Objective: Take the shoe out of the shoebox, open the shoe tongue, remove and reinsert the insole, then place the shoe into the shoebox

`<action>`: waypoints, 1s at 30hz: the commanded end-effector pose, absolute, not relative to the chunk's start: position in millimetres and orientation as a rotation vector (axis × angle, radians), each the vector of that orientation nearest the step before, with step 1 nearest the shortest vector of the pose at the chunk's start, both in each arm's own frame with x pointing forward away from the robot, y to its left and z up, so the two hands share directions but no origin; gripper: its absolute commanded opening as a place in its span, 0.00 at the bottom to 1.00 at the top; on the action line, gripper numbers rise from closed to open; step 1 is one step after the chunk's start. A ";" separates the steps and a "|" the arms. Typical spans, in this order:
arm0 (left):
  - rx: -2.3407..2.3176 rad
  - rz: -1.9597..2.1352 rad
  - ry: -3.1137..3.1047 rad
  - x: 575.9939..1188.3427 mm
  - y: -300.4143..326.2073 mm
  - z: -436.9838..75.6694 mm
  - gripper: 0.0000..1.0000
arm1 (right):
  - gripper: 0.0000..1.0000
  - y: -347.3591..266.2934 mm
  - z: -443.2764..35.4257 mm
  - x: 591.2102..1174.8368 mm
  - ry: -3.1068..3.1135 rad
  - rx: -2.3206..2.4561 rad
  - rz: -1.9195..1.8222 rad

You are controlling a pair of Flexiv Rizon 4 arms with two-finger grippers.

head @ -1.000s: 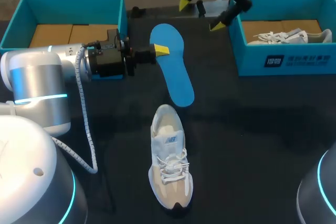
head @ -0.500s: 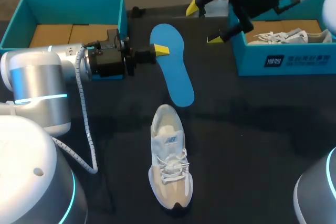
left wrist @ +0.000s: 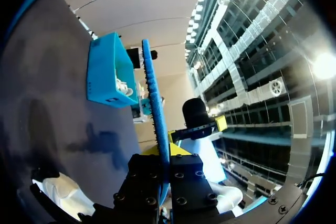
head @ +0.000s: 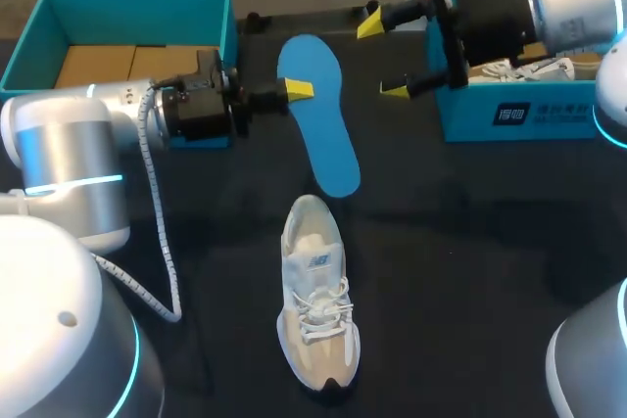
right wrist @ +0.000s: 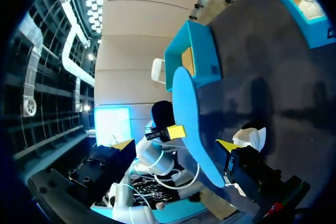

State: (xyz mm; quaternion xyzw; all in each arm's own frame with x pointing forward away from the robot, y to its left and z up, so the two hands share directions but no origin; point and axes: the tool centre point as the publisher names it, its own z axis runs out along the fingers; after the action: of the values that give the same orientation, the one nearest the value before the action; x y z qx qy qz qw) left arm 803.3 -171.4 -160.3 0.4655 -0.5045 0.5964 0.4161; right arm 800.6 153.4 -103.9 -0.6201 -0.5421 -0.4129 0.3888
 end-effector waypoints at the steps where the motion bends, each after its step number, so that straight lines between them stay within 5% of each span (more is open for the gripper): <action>1: 1.101 1.608 -1.325 807.5 -161.1 -156.2 0.00 | 1.00 153.8 -109.7 798.4 -1.330 -1.523 -1.091; 17: 0.673 2.199 -1.880 828.3 -147.2 -124.3 0.00 | 1.00 151.8 -115.7 800.6 -1.300 -1.433 -1.084; 30: 0.524 2.209 -1.920 829.3 -148.2 -122.3 0.00 | 1.00 151.8 -115.7 800.6 -1.300 -1.433 -1.084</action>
State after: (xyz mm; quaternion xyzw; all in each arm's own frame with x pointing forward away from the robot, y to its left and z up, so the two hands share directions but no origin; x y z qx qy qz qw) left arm 832.0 -147.6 -124.1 0.2114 -0.6368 0.7366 0.0843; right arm 800.1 150.2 -115.5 -0.5777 -0.5249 -0.4379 0.4461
